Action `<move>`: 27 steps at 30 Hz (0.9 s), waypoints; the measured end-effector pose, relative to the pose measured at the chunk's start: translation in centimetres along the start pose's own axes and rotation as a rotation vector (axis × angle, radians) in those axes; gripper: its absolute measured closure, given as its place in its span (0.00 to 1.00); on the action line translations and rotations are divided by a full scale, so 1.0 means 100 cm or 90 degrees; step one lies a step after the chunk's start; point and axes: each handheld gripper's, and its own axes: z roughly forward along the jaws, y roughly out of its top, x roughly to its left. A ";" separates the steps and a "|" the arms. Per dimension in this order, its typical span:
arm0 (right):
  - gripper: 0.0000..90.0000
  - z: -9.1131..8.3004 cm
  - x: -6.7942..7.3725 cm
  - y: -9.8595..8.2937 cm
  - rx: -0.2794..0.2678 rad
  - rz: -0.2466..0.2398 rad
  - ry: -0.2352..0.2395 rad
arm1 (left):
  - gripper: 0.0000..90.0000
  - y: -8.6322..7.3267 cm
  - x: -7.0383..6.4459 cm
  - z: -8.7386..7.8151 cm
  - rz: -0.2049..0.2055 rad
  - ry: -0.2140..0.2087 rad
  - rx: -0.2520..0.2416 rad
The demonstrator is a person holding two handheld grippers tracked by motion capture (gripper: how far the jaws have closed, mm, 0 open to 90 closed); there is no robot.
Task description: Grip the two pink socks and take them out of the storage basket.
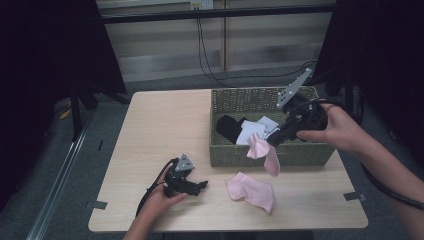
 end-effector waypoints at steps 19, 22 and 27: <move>0.53 0.025 -0.005 -0.032 -0.008 0.021 -0.023 | 0.17 0.000 0.000 0.000 0.003 -0.002 0.003; 0.50 0.029 -0.005 -0.038 -0.004 0.020 -0.028 | 0.17 0.000 0.000 0.000 0.003 -0.002 0.003; 0.45 0.043 -0.005 -0.057 0.001 0.033 -0.028 | 0.17 0.000 0.000 0.000 0.003 -0.002 0.003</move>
